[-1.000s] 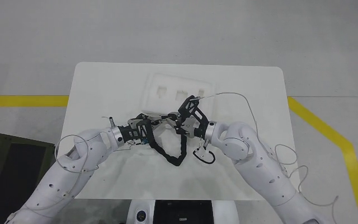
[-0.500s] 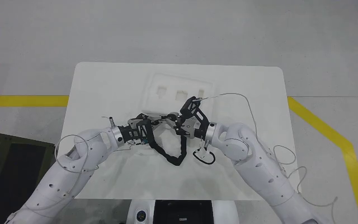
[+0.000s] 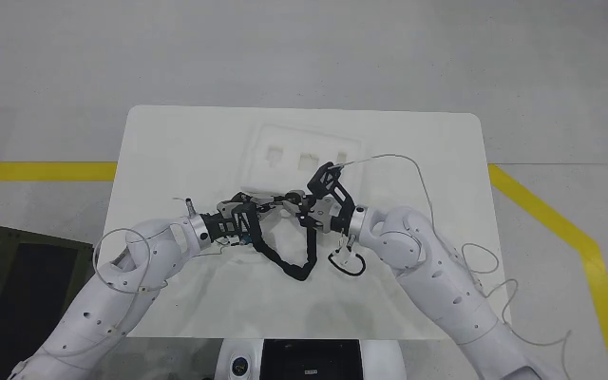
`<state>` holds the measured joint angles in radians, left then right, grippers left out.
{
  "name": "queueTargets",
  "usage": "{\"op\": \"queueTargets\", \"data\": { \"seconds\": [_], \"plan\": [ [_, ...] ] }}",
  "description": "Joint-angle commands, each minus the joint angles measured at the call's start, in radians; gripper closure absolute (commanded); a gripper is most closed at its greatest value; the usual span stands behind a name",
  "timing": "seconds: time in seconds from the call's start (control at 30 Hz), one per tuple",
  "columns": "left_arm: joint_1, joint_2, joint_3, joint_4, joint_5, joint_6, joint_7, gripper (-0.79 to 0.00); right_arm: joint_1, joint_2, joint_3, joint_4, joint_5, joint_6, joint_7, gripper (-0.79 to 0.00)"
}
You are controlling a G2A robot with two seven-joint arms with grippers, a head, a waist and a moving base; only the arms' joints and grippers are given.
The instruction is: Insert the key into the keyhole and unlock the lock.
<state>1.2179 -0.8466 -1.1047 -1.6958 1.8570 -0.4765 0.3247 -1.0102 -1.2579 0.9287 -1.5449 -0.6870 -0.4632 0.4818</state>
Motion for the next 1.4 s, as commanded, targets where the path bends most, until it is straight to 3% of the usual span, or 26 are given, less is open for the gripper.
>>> {"op": "queueTargets", "data": {
  "seconds": [0.0,0.77,0.8,0.9,0.93,1.0,1.27,1.33,1.37],
  "plan": [
    [0.000,0.000,0.000,0.000,0.000,0.000,0.000,0.000,0.002,-0.001,-0.001,0.000,0.001,0.001,0.002,0.000],
    [0.000,0.000,0.000,0.000,0.000,0.000,0.000,0.000,0.060,-0.024,-0.047,0.079,0.030,-0.024,-0.001,0.000],
    [0.000,0.000,0.000,0.000,0.000,0.000,0.000,0.000,0.061,-0.024,-0.048,0.081,0.030,-0.025,-0.002,-0.068],
    [0.000,0.000,0.000,0.000,0.000,0.000,0.000,0.000,0.059,-0.025,-0.048,0.079,0.028,-0.028,-0.005,-0.422],
    [0.000,0.000,0.000,0.000,0.000,0.000,0.000,0.000,0.057,-0.024,-0.046,0.075,0.026,-0.029,-0.007,-0.591],
    [0.000,0.000,0.000,0.000,0.000,0.000,0.000,0.000,0.050,-0.023,-0.041,0.063,0.019,-0.031,-0.007,-0.677],
    [0.000,0.000,0.000,0.000,0.000,0.000,0.000,0.000,0.015,-0.012,-0.009,0.005,0.002,-0.040,-0.010,-0.711],
    [0.000,0.000,0.000,0.000,0.000,0.000,0.000,0.000,-0.003,-0.007,0.010,-0.013,-0.011,-0.038,-0.011,-0.634],
    [0.000,0.000,0.000,0.000,0.000,0.000,0.000,0.000,-0.013,-0.004,0.019,-0.025,-0.016,-0.036,-0.010,-0.465]
  ]
}}
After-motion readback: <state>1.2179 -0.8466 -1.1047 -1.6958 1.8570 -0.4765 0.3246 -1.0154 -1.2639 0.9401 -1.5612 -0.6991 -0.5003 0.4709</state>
